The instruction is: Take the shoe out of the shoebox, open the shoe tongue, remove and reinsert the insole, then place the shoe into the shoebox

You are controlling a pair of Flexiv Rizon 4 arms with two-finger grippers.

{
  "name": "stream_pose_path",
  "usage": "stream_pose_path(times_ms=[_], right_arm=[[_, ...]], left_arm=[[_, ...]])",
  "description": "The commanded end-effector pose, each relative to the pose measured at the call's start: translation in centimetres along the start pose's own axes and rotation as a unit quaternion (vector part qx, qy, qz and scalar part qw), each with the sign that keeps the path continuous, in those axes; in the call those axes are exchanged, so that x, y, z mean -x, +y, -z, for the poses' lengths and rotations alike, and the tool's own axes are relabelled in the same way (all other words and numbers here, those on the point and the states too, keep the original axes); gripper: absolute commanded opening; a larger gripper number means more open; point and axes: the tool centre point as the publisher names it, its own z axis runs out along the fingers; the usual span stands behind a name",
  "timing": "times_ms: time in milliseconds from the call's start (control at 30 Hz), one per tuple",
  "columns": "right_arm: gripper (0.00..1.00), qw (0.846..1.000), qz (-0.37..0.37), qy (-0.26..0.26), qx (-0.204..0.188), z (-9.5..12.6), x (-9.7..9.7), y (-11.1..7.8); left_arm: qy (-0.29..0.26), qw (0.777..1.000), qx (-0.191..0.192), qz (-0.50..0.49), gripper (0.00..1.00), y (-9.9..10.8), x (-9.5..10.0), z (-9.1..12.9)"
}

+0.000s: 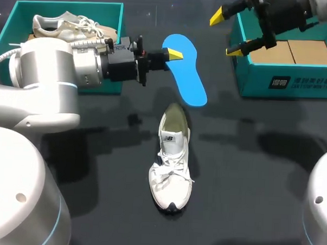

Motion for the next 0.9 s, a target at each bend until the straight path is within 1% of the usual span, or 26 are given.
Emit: stream_pose_path(times_ms=[33, 133, 267, 400, 500, 600, 667, 900], right_arm=[[1.00, 0.982, 0.011, -0.188, 0.006, 0.6, -1.8, -0.7], [1.00, 0.975, 0.024, -0.220, 0.004, 0.4, -2.5, -1.1], [1.00, 0.959, 0.035, -0.281, -0.005, -0.8, -3.5, -1.3], [1.00, 0.945, 0.037, -0.325, -0.005, -1.4, -4.2, -2.1], [1.00, 0.936, 0.037, -0.351, 0.002, -2.2, -4.9, -2.6], [1.00, 0.932, 0.043, -0.360, 0.008, -2.6, -5.7, -3.3], [1.00, 0.924, 0.044, -0.379, 0.009, -3.1, -6.1, -3.5], [1.00, 0.910, 0.056, -0.410, 0.010, -4.6, -7.3, -4.2]], left_arm=[[0.000, 1.000, 0.001, 0.000, 0.00, 0.0, 0.0, 0.1], [0.000, 1.000, 0.001, 0.000, 0.00, 0.0, 0.0, 0.1], [0.000, 1.000, 0.001, 0.000, 0.00, 0.0, 0.0, 0.1], [0.000, 1.000, 0.001, 0.000, 0.00, 0.0, 0.0, 0.1], [0.000, 1.000, 0.001, 0.000, 0.00, 0.0, 0.0, 0.1], [0.000, 1.000, 0.001, 0.000, 0.00, 0.0, 0.0, 0.1], [0.000, 1.000, 0.001, 0.000, 0.00, 0.0, 0.0, 0.1], [0.000, 1.000, 0.001, 0.000, 0.00, 0.0, 0.0, 0.1]])
